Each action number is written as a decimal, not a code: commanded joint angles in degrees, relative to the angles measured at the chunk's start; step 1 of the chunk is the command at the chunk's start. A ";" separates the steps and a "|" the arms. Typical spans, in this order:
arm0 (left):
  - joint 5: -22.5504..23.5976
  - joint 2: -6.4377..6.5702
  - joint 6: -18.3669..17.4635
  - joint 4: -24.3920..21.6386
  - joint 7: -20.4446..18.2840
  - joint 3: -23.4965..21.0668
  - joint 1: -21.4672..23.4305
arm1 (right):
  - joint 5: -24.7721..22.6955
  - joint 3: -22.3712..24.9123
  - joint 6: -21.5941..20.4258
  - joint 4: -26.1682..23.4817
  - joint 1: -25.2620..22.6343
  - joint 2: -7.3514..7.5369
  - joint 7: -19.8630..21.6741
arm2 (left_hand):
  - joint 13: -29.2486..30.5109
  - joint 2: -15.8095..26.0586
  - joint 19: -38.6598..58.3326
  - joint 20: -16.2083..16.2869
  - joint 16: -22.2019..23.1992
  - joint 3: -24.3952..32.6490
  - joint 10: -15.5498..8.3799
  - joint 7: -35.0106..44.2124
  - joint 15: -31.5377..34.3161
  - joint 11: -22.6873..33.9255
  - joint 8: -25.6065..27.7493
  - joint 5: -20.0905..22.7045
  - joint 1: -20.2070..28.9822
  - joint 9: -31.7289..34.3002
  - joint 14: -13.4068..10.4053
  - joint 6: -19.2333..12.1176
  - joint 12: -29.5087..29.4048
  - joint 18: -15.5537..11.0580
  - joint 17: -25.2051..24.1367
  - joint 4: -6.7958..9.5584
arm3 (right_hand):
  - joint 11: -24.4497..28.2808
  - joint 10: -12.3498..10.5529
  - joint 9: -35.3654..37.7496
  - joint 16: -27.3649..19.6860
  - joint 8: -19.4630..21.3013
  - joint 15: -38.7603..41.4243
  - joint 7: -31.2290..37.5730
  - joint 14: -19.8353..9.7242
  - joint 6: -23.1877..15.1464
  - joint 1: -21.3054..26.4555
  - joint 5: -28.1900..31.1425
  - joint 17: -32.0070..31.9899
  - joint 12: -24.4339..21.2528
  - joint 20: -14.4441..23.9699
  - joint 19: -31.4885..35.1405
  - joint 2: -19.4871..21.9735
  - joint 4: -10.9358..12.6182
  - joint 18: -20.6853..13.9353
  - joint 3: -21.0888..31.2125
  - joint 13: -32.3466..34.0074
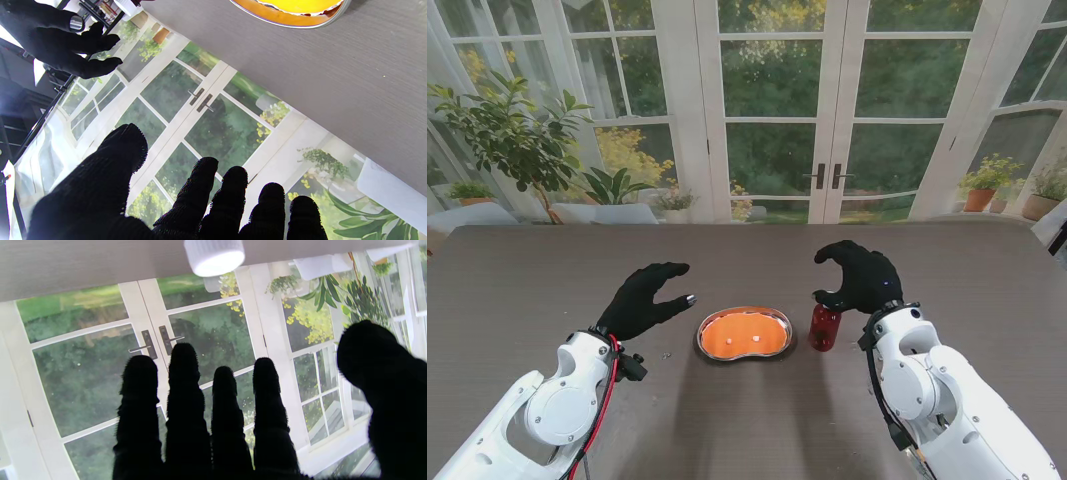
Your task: Collect the cotton balls from the tray into a sample bottle
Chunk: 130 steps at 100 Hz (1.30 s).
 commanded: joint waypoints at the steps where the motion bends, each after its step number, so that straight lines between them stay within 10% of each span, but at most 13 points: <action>1: -0.12 -0.28 0.05 -0.40 -1.01 0.05 0.11 | -0.76 -0.42 0.12 0.94 0.40 0.28 1.59 | -0.31 1.50 -1.75 0.83 0.29 -0.59 -1.04 -0.44 -0.71 -0.37 0.09 0.10 -0.28 0.06 0.13 -0.94 -0.14 0.06 -0.49 -1.54 | 1.41 -2.68 0.93 1.47 1.02 1.86 -0.18 -1.51 -1.63 -1.43 0.93 0.95 1.09 1.22 2.75 -3.32 -0.70 -1.00 1.25 2.54; 75: -0.75 -0.11 0.50 -0.40 -2.22 0.81 -0.20 | -8.24 -5.32 2.00 8.82 6.34 1.76 3.31 | -0.23 1.64 -1.68 0.86 0.27 -0.96 -0.94 -0.46 -0.72 -0.41 0.09 0.02 -0.28 0.05 0.22 -0.99 -0.13 0.16 -0.36 -1.51 | 6.12 0.32 6.73 6.74 3.95 11.62 2.30 -2.04 -5.30 1.53 4.36 7.94 6.33 3.39 11.55 -9.83 -1.57 -1.56 5.66 9.56; 130: -1.25 -0.02 0.70 -0.25 -2.89 1.28 -0.50 | -6.32 -8.64 1.63 14.33 9.69 1.66 3.09 | 0.01 1.71 -1.66 0.85 0.30 -1.04 -0.87 -0.45 -0.63 -0.37 0.10 0.07 -0.22 0.28 0.36 -0.97 -0.10 0.32 -0.22 -1.48 | 11.44 -1.15 18.25 10.85 6.92 22.68 7.44 -4.72 -5.88 6.23 10.11 21.10 10.32 5.37 24.82 -5.54 -0.87 -2.94 7.20 24.12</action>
